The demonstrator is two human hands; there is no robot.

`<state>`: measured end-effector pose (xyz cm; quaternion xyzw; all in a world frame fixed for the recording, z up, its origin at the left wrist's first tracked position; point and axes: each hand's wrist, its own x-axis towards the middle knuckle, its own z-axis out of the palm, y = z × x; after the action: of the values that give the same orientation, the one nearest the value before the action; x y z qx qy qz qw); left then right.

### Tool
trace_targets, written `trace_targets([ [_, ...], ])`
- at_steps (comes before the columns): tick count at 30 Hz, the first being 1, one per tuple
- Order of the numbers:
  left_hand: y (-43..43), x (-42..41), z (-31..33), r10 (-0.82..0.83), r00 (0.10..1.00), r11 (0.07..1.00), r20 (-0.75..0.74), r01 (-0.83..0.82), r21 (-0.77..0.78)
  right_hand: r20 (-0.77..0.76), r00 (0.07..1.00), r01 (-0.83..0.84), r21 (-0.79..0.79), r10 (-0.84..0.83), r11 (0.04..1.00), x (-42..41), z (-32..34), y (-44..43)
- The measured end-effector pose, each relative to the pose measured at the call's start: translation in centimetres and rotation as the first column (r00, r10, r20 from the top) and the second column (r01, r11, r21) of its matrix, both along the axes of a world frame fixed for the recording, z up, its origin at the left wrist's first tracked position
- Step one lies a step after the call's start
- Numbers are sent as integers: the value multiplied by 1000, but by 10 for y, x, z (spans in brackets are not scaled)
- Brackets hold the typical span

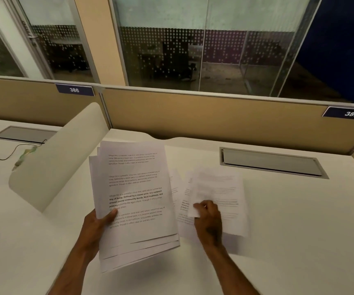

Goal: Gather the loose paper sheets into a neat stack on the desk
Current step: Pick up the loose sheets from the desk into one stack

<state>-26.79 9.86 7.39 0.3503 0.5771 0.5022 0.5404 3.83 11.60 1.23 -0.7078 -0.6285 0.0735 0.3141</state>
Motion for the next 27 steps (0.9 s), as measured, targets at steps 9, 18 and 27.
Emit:
trace_targets([
  [9, 2, -30, -8, 13, 1000, 999, -5, -13, -35, -151, 971, 117, -378, -186, 918, -15, -32, 0],
  [18, 14, -41, -17, -14, 1000, 999, -4, 14, -41, -54, 705, 442, -747, -707, 497, 40, -29, 35],
  [27, 34, -38, -19, -64, 998, 997, 16, 64, -37, -589, 576, 185, -581, -567, 792, 69, -18, 47],
])
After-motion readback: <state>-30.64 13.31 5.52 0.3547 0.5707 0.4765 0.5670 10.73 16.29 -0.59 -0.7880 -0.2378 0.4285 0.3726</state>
